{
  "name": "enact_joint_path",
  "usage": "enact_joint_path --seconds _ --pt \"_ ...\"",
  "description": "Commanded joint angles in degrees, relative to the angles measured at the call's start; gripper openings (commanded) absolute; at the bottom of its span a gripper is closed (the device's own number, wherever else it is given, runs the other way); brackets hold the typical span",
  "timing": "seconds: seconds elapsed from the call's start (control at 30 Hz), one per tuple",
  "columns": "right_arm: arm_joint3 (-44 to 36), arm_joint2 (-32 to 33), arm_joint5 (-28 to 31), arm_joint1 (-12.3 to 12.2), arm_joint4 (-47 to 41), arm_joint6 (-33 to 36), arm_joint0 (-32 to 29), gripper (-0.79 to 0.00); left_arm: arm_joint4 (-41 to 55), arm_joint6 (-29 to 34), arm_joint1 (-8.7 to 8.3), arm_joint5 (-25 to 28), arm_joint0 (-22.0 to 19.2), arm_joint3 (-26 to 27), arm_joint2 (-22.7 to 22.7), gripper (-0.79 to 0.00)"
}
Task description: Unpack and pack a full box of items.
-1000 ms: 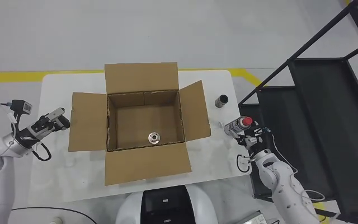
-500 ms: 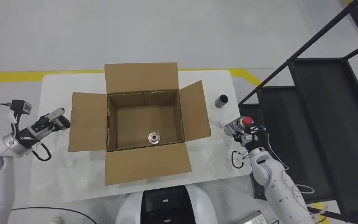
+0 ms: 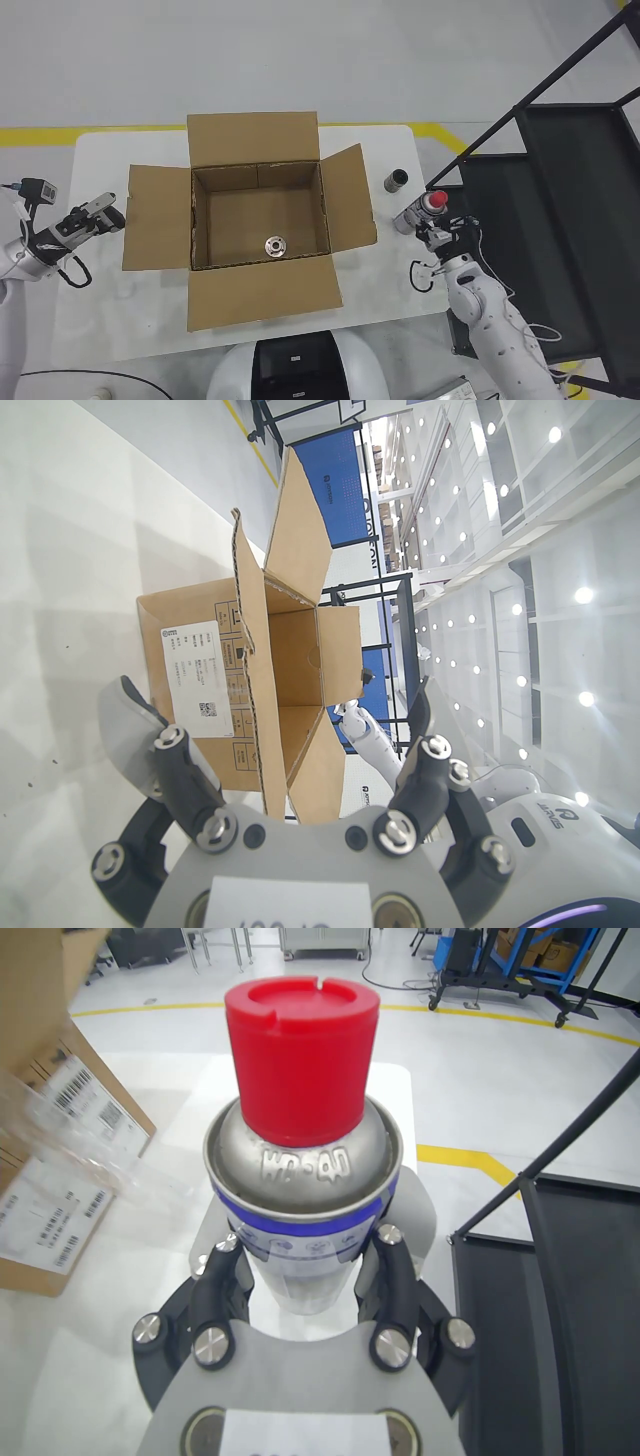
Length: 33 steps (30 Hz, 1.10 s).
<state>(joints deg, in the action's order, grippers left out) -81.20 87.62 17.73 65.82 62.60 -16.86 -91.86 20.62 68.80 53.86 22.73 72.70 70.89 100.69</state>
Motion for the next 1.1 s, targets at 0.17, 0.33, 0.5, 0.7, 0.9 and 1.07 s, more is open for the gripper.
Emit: enact_joint_path --seconds 0.17,0.33,0.5,0.7,0.9,1.07 --pt "-20.7 6.3 2.6 -0.5 -10.2 7.8 -5.4 -0.785 0.0 0.0 0.00 0.0 0.0 0.0 0.0 0.000" --pt "-30.6 5.9 2.6 -0.4 -18.3 15.4 -6.5 -0.785 0.0 0.0 0.00 0.0 0.0 0.0 0.0 0.000" --pt "-36.6 2.9 -0.5 -0.2 -25.4 23.1 -6.5 -0.785 0.0 0.0 0.00 0.0 0.0 0.0 0.0 0.000" --pt "-37.7 -0.5 -0.9 -0.1 -23.7 27.5 -6.4 -0.785 0.0 0.0 0.00 0.0 0.0 0.0 0.0 0.000" --pt "-39.0 1.1 5.7 -0.4 -24.0 26.6 -8.5 -0.785 0.0 0.0 0.00 0.0 0.0 0.0 0.0 0.000" --pt "-39.0 1.1 5.7 -0.4 -24.0 26.6 -8.5 -0.785 0.0 0.0 0.00 0.0 0.0 0.0 0.0 0.000"
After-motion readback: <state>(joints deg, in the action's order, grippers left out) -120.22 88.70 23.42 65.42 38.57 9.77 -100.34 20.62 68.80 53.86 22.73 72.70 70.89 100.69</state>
